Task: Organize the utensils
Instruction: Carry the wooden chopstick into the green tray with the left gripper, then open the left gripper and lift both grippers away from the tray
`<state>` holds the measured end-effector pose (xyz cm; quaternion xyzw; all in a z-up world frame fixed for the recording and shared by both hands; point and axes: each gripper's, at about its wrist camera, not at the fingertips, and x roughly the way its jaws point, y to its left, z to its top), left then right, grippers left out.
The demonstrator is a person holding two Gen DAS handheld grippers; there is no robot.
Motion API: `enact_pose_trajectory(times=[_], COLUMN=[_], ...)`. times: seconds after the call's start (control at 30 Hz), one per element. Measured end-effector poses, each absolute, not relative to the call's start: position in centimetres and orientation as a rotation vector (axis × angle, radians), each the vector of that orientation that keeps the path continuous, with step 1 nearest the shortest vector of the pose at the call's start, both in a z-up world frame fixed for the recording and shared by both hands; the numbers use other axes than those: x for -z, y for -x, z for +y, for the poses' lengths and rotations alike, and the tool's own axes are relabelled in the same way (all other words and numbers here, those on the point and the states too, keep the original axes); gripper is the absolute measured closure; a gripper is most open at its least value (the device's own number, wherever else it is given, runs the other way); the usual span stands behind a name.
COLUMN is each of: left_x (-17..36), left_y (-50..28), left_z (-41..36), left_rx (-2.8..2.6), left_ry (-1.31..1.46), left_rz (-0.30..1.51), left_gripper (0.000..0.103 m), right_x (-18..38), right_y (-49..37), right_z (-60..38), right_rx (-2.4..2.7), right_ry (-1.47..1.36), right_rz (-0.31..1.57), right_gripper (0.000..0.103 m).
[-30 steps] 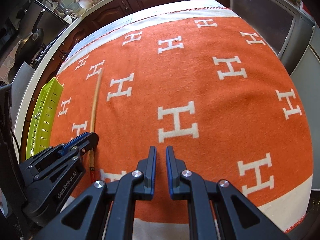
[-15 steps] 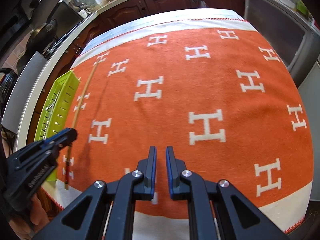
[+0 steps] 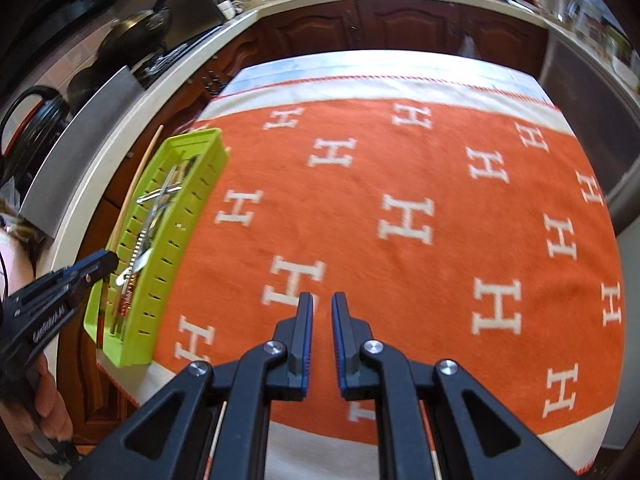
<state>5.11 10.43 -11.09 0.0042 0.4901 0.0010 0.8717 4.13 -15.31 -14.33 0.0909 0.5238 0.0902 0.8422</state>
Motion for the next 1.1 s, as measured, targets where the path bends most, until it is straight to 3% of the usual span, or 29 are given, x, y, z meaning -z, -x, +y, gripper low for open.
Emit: enact_pose_trajectory(times=[0.27,0.7,1.1], left_x=[12.7,14.2,13.7], left_y=[-7.5,-7.6,-7.5], left_z=[14.5,14.1,13.1], left_rx=[-0.067,-0.013,-0.010], left_ry=[-0.010,-0.054,-0.053], left_rz=[1.072,1.127,1.136], left_gripper=[0.098,0.098,0.081], right_x=[12.7,12.4,12.5], right_y=[-5.5,-6.1,-5.4], right_z=[-11.8,-11.1,-11.4], right_rx=[-0.244,-0.263,-0.267], right_ry=[-0.144,-0.144,-0.146], right_rz=[1.094,1.093,1.088], right_gripper=[0.093,0.093,0.093])
